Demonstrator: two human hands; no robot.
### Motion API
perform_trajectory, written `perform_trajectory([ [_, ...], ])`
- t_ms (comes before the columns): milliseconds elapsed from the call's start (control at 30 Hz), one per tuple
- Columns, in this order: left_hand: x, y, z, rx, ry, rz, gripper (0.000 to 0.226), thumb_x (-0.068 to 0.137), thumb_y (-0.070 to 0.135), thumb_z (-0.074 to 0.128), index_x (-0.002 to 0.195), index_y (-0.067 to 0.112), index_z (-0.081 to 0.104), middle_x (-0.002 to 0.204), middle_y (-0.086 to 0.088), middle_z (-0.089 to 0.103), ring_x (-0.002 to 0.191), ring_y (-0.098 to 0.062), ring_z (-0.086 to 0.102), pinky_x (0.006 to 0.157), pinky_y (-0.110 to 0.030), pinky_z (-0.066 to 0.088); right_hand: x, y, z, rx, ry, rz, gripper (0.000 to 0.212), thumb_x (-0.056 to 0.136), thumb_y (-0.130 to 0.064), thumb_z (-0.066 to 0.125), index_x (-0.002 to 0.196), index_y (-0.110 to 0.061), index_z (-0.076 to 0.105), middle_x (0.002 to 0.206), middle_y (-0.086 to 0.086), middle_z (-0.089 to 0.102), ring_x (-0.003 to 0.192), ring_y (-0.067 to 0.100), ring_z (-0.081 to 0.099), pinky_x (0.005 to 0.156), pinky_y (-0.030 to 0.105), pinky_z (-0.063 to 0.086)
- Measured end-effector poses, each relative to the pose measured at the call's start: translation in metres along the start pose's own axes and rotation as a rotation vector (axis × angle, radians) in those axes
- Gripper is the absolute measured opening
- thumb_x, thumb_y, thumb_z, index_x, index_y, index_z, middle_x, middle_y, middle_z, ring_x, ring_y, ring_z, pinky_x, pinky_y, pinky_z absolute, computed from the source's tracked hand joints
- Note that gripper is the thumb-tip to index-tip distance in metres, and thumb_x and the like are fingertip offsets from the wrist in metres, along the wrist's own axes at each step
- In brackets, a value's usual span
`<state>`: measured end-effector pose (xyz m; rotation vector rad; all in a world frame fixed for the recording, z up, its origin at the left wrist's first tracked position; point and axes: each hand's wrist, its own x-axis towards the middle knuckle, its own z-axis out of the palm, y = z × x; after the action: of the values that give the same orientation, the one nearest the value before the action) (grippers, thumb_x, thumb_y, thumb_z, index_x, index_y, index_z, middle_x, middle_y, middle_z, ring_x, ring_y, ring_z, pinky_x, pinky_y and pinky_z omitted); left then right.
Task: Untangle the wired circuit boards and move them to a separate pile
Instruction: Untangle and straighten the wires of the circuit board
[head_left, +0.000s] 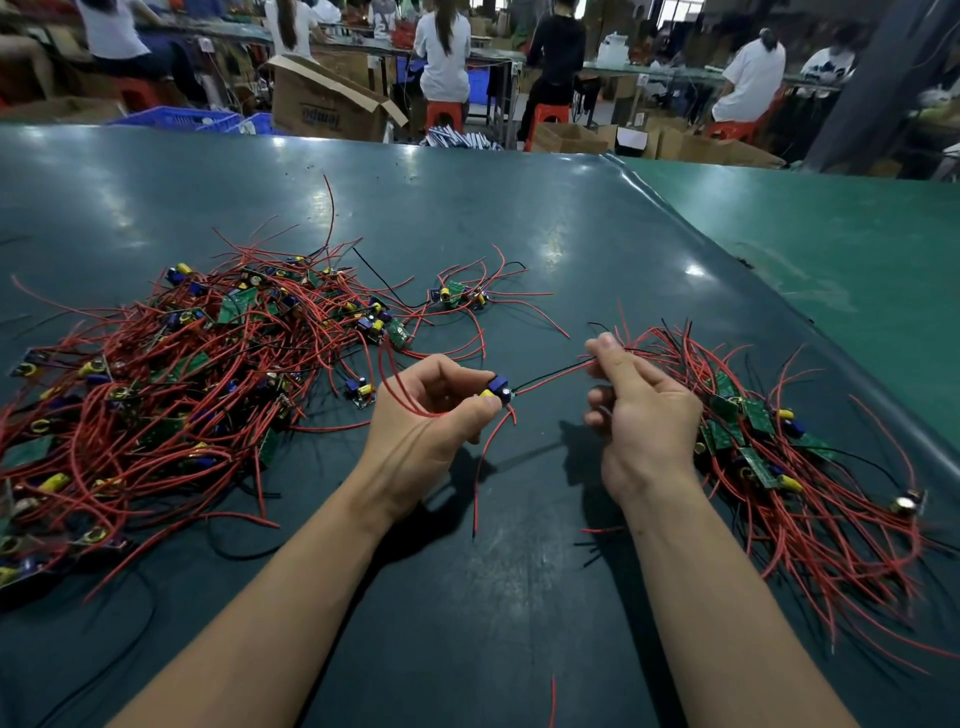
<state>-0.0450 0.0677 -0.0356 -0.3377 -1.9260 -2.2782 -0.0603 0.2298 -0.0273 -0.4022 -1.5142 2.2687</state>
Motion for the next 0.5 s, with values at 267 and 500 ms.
perform_trajectory([
  [267,0.005,-0.004,-0.005,-0.004,0.075,-0.001,0.023,0.084,-0.014,0.060,0.081,0.007,0.067,0.062,0.006,0.066,0.049,-0.008,0.052,0.054,-0.019,0.047,0.001,0.004,0.003,0.052,-0.003,0.036,0.038,0.101,-0.018,0.050,0.068,-0.010,0.065,0.057,-0.001,0.062,0.038,0.007,0.044,0.035,0.016,0.033],
  [500,0.007,-0.006,-0.006,0.019,0.153,0.018,0.020,0.086,-0.010,0.061,0.084,0.008,0.069,0.059,0.007,0.065,0.050,-0.007,0.052,0.054,-0.017,0.047,0.003,0.015,-0.003,-0.414,-0.041,-0.223,0.022,0.101,-0.004,0.041,0.108,-0.018,0.056,0.081,0.007,0.067,0.040,0.009,0.056,0.035,0.020,0.042],
])
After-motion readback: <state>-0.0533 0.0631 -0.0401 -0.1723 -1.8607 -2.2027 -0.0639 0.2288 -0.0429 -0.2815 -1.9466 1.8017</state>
